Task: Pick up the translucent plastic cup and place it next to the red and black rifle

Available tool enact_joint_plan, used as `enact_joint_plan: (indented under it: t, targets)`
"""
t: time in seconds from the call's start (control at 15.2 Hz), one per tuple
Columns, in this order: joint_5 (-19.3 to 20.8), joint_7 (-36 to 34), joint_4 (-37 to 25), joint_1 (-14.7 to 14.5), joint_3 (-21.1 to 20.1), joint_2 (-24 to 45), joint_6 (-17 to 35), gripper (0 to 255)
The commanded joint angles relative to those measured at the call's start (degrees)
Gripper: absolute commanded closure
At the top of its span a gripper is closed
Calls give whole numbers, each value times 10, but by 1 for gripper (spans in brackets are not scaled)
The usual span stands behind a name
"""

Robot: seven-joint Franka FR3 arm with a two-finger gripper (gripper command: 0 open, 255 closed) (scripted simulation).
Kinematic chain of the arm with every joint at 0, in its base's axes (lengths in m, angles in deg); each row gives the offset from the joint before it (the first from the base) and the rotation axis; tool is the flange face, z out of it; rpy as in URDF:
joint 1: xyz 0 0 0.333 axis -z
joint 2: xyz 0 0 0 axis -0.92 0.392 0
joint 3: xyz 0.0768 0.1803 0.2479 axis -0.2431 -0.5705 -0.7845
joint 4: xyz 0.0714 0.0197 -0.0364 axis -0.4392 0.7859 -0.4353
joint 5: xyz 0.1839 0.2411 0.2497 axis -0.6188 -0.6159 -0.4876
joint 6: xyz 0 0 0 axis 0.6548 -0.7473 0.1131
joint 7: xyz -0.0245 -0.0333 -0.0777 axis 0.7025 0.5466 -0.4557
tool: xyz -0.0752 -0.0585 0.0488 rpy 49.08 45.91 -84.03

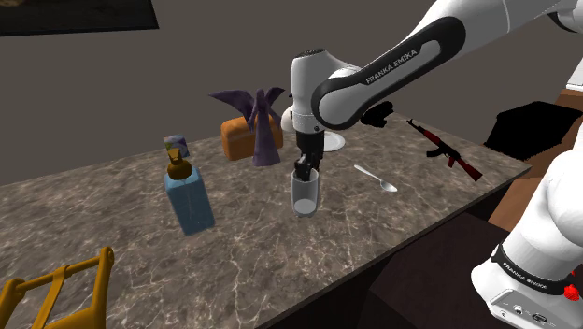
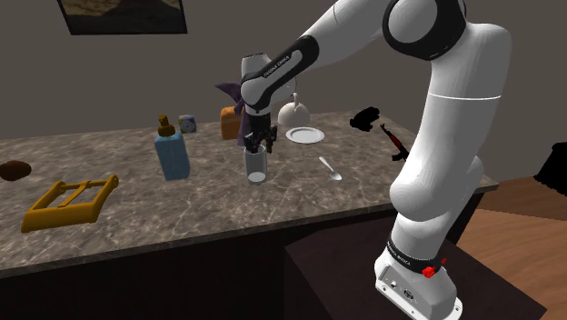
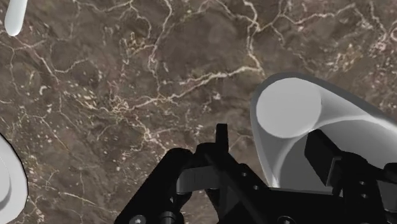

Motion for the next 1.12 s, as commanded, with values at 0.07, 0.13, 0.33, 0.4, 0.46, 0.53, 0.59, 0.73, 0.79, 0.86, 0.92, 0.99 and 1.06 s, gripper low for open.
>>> enact_joint_plan:
  t: [0.07,0.13,0.33,0.4,0.46,0.53,0.59,0.73,0.79,0.86,0.92,0.99,1.06]
  targets:
    - [0,0,0,0,0,0,0,255]
    - [0,0,0,0,0,0,0,255]
    - [0,0,0,0,0,0,0,255]
    - [0,0,0,0,0,0,0,255]
    - [0,0,0,0,0,0,0,255]
    - [0,0,0,0,0,0,0,255]
    - [-2,1,-3,0,0,-4,-7,255]
    - [-5,4,-11,1,0,-12,-22,255]
    - [-6,5,-14,1,-1,-15,-29,255]
    - [-7,6,-18,1,-1,-19,-36,255]
    - [-9,7,-22,1,-1,-22,-43,255]
    - [-10,8,-27,1,-1,-25,-51,255]
    - [-11,9,-31,1,-1,-29,-58,255]
